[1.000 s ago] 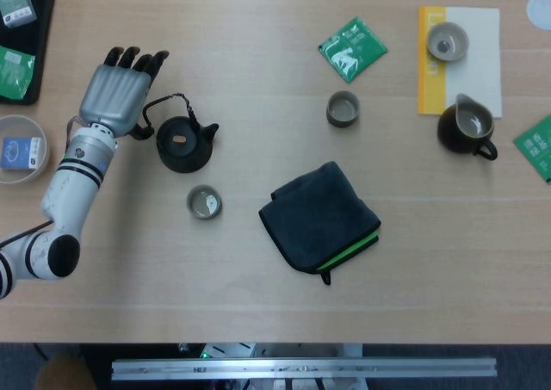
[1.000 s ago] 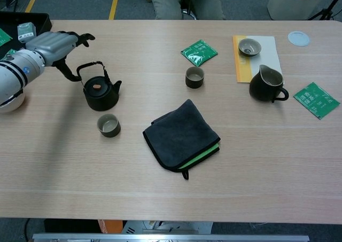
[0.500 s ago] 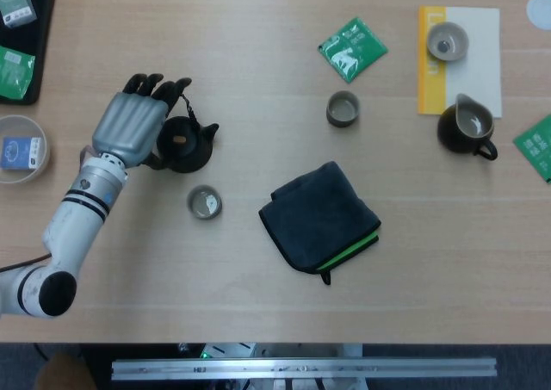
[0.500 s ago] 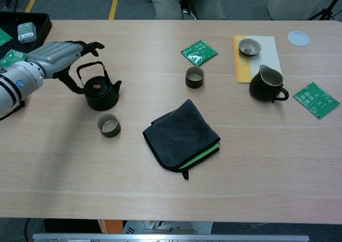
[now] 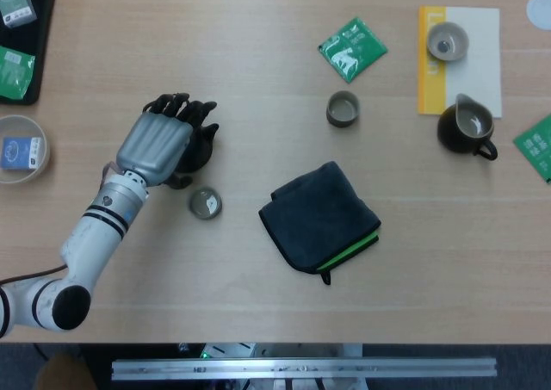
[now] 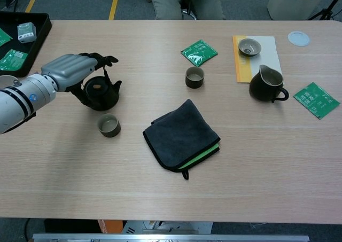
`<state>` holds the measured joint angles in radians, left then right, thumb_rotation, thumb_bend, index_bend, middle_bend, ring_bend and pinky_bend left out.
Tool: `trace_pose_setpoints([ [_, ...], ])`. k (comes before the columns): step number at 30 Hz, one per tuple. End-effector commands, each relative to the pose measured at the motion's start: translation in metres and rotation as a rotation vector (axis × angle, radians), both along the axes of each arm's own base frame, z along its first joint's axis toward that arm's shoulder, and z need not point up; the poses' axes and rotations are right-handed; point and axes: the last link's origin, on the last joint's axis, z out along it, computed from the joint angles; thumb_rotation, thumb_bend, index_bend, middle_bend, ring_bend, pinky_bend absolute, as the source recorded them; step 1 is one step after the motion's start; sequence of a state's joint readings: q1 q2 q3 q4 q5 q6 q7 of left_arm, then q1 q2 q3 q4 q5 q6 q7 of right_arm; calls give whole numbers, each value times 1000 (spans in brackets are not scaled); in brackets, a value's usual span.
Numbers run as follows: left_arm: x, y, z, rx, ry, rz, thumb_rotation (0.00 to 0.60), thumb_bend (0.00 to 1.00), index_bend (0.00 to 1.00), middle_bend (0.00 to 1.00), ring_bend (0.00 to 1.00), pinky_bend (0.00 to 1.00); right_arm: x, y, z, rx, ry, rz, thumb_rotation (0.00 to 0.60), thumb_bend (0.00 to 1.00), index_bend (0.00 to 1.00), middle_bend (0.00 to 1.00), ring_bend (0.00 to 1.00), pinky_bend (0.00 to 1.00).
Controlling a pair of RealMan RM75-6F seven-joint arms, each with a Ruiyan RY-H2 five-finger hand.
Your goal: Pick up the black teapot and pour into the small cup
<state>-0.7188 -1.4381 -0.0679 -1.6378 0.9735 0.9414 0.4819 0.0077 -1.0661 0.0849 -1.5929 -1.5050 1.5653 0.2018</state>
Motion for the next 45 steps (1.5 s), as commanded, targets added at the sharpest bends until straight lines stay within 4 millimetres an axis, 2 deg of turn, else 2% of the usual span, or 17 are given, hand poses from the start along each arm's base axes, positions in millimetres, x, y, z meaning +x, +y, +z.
trace_pose_setpoints([
  [1,2,-2,0,3,6,-24,600,170,46,121,28,83,0,0,0,0,0,-1,600,186,458,421,285,315],
  [6,8,-9,0,-25,-11,-60,600,170,61,114,22,83,0,0,0,0,1,-1,600,186,458,421,285,315],
  [10,10,-15,2,-60,-15,-86,600,170,174,113,16,78,0,0,0,0,2,-1,600,186,458,421,285,315],
  [12,10,-18,2,-72,-10,-98,593,169,186,109,7,77,0,0,0,0,2,-1,600,185,458,421,285,315],
  [25,8,-34,-10,-151,19,-128,563,169,186,163,0,74,1,2,0,-3,2,-3,600,185,457,421,285,315],
  [32,-2,-32,-15,-144,86,-139,533,169,186,191,0,74,1,2,1,-4,3,-4,600,185,458,421,285,315],
  [45,-14,-31,-16,-137,100,-105,526,170,186,225,0,74,5,2,1,-4,8,6,600,185,458,421,285,315],
])
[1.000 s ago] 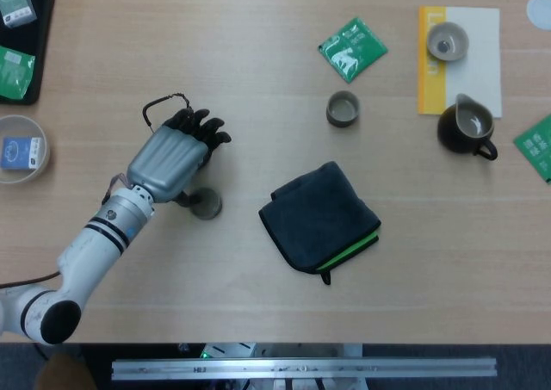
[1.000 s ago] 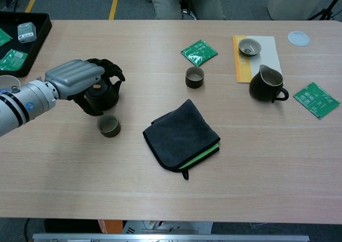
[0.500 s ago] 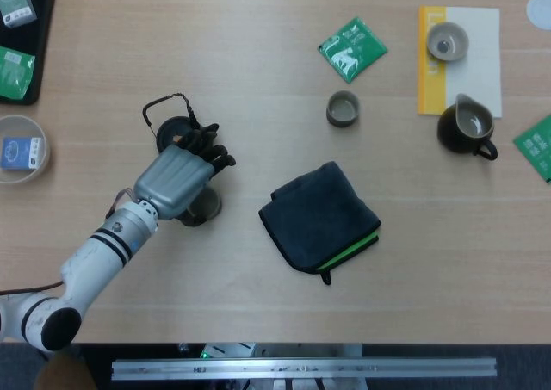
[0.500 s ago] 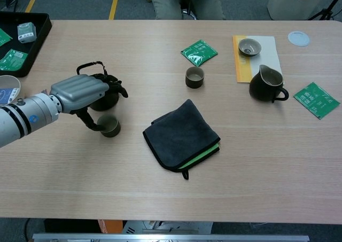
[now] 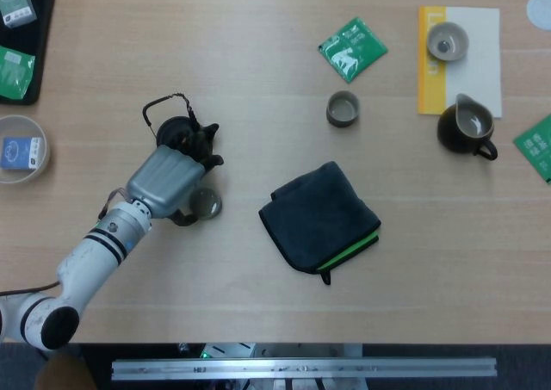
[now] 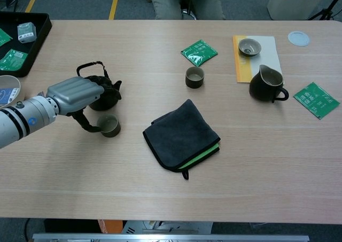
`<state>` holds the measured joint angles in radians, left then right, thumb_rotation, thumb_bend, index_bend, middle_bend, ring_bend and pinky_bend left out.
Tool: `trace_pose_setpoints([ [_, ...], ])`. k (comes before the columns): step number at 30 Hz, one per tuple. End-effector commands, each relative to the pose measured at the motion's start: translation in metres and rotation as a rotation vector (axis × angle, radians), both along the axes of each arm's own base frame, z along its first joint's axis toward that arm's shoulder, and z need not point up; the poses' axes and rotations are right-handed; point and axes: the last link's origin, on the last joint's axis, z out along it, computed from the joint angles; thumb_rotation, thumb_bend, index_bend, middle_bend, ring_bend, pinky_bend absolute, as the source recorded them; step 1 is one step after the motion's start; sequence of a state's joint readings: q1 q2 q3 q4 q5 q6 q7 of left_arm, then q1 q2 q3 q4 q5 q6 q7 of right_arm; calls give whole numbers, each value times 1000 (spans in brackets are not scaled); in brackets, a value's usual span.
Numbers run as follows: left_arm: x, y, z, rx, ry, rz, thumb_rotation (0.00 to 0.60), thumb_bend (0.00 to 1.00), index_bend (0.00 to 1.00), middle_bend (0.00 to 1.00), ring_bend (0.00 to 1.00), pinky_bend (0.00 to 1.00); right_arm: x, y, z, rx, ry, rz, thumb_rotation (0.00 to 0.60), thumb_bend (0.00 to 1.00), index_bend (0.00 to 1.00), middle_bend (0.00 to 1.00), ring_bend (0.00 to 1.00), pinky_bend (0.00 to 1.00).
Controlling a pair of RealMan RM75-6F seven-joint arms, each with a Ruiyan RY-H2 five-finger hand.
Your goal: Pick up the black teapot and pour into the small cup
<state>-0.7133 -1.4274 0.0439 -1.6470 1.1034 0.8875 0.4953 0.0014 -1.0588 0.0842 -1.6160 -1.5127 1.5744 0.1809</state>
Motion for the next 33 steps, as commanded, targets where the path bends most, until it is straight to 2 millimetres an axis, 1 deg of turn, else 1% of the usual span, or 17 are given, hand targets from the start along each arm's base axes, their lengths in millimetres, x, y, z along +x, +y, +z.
trace_pose_setpoints([
  [1,-4,2,-1,5,-1,11,525,170,186,225,0,74,1,0,1,-2,2,3,600,185,457,421,285,315],
  [14,-16,8,2,36,39,3,526,170,186,225,0,74,5,1,0,-2,7,9,600,186,458,421,285,315],
  [26,-39,14,18,76,107,26,530,170,186,225,0,74,11,0,-2,0,14,18,600,186,457,421,285,315],
  [33,-44,16,32,93,112,49,535,170,186,225,0,74,13,0,-2,2,12,24,600,186,457,421,285,315],
])
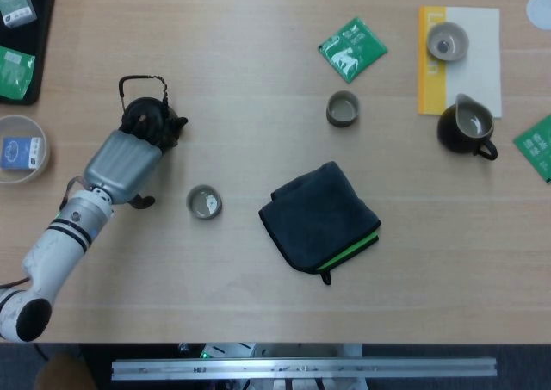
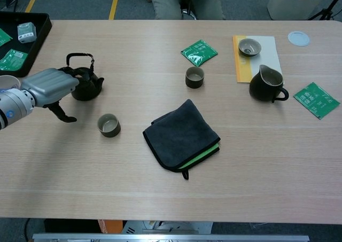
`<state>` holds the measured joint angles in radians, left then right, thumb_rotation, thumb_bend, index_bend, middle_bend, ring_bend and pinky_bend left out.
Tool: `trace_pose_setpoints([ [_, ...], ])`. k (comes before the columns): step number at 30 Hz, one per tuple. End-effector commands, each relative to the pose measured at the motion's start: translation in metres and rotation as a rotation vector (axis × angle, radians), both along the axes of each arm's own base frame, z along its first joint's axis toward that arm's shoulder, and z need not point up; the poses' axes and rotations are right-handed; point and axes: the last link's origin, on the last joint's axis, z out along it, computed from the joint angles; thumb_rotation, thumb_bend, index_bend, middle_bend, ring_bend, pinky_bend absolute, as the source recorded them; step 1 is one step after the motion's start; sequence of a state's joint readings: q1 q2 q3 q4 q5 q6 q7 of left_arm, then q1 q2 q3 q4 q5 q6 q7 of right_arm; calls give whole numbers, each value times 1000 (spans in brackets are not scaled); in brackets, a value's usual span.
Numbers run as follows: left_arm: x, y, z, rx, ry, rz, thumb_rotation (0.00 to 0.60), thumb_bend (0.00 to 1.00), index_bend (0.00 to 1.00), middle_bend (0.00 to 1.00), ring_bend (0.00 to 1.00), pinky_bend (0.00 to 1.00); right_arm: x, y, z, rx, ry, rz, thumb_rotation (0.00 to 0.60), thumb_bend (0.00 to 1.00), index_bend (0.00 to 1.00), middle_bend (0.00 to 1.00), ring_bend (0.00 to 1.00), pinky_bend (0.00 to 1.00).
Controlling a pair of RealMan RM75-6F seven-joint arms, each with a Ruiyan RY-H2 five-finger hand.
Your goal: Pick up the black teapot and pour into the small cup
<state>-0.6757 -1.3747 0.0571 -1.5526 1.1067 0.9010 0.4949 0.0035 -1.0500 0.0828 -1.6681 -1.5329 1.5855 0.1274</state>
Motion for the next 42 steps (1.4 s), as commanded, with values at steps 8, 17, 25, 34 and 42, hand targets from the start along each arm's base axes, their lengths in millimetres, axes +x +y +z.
trace_pose_setpoints([
  [8,19,3,32,22,-69,36,541,170,186,233,14,73,-3,0,0,-1,-9,0,600,186,458,421,285,315],
  [17,36,37,32,78,-152,82,531,170,63,119,14,74,-7,2,1,-7,-15,-5,600,185,457,421,285,315],
  [25,36,66,19,104,-104,131,450,170,6,81,14,74,-8,2,1,-5,-16,-8,600,185,457,421,285,315],
  [34,27,88,12,113,6,201,358,170,2,63,2,74,-11,3,3,-13,-15,-19,600,186,457,421,285,315],
  [42,23,93,9,115,62,228,356,170,41,114,2,74,-13,3,3,-12,-18,-26,600,185,458,421,285,315],
])
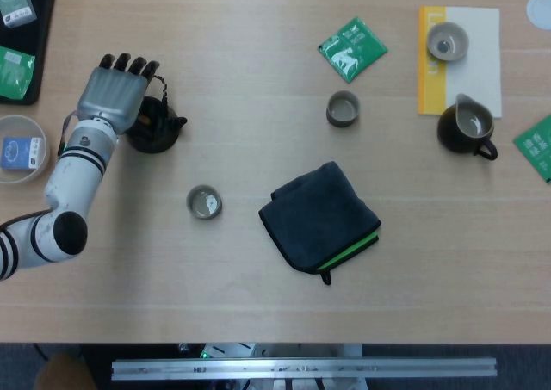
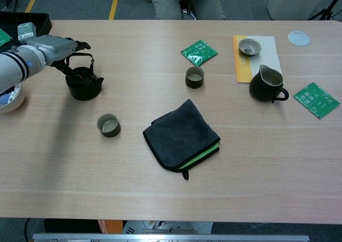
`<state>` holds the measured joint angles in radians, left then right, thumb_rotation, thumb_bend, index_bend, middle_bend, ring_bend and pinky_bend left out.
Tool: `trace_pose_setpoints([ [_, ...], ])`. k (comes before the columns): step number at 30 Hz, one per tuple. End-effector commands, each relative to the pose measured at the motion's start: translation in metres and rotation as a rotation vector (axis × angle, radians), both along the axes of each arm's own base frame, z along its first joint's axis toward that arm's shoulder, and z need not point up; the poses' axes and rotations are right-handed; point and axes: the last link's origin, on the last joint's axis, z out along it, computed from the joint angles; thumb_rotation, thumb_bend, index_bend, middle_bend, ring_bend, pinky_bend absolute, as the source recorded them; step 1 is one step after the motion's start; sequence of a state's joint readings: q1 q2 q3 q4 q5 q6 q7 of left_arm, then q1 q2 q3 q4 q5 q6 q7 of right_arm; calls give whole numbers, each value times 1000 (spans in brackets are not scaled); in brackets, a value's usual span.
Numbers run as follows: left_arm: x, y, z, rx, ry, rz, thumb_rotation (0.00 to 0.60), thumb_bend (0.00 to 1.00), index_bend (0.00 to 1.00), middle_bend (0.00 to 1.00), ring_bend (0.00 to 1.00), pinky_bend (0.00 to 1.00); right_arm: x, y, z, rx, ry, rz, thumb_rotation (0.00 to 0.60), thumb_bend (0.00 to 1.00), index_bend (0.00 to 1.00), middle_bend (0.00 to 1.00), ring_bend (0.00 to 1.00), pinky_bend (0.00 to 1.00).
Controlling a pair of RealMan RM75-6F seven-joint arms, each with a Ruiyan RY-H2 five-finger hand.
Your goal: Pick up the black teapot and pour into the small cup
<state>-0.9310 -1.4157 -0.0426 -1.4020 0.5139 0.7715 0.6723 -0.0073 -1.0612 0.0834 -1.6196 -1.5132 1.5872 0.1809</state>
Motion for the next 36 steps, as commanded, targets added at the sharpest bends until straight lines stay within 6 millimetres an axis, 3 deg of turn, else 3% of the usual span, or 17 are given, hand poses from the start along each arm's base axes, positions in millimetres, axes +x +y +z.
trace_pose_setpoints([
  [1,1,1,-1,3,15,-6,355,170,58,131,2,74,0,0,0,0,-1,-1,600,185,457,421,285,315],
  [11,0,1,0,9,17,-13,350,169,157,214,23,74,-1,-2,-2,3,-3,-1,600,186,457,421,285,315],
  [23,1,-2,6,28,-5,-28,350,169,280,324,117,76,-1,-1,0,-4,-3,-1,600,185,458,421,285,315],
  [36,2,-29,31,33,-44,-68,350,170,348,409,193,77,1,-2,0,-4,-3,12,600,186,458,421,285,315],
])
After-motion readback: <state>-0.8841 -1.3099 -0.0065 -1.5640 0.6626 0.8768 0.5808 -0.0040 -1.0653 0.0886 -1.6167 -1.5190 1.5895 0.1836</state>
